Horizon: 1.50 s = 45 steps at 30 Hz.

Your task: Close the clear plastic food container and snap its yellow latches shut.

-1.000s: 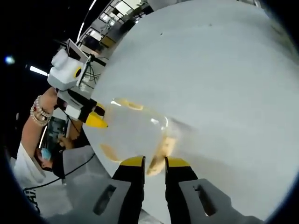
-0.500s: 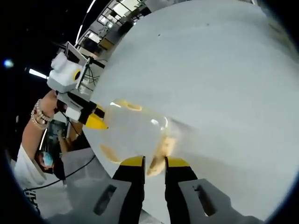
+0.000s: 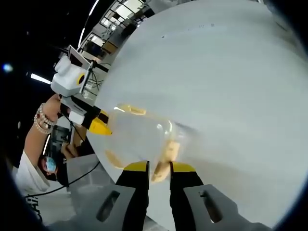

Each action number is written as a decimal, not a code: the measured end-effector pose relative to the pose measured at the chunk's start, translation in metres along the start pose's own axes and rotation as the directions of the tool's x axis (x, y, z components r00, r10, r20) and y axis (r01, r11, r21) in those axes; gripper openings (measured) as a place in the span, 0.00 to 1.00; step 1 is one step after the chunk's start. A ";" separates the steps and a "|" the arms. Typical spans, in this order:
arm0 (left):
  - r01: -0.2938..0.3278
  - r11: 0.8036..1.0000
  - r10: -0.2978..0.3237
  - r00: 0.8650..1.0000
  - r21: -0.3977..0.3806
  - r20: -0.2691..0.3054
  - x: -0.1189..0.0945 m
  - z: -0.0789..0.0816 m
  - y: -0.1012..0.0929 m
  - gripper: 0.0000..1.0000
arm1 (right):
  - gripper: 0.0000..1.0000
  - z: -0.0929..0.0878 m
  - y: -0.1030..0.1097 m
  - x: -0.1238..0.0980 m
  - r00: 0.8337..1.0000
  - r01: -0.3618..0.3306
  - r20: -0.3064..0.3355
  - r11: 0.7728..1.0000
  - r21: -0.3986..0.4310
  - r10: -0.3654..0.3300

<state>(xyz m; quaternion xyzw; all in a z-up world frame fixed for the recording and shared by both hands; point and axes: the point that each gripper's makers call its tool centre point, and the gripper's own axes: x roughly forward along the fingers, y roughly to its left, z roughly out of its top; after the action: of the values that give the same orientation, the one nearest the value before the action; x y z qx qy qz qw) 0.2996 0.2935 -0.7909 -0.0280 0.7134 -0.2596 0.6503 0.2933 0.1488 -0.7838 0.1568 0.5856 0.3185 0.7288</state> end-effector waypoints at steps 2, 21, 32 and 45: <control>0.000 1.000 0.000 1.000 0.002 0.002 -0.001 0.000 0.000 0.21 | 0.11 -0.001 -0.001 -0.001 1.000 -0.016 0.010 1.000 0.009 0.016; 0.025 1.000 -0.025 1.000 0.012 0.015 -0.001 0.000 -0.003 0.31 | 0.09 0.002 0.003 -0.018 0.996 -0.079 0.055 0.995 0.057 0.076; 0.058 0.992 -0.067 0.995 0.111 0.074 -0.007 -0.002 -0.001 0.31 | 0.13 -0.003 0.007 -0.019 0.999 0.011 0.042 0.994 -0.108 -0.006; 0.042 0.937 -0.180 0.910 0.348 0.375 -0.058 0.019 -0.005 0.29 | 0.17 0.016 0.013 -0.037 0.993 0.111 0.071 0.932 -0.344 -0.092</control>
<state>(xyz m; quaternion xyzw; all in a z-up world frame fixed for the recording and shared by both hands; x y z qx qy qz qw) 0.3246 0.3046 -0.7362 -0.0116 0.5080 -0.4019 0.7617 0.3008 0.1368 -0.7442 0.0038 0.5077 0.3744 0.7759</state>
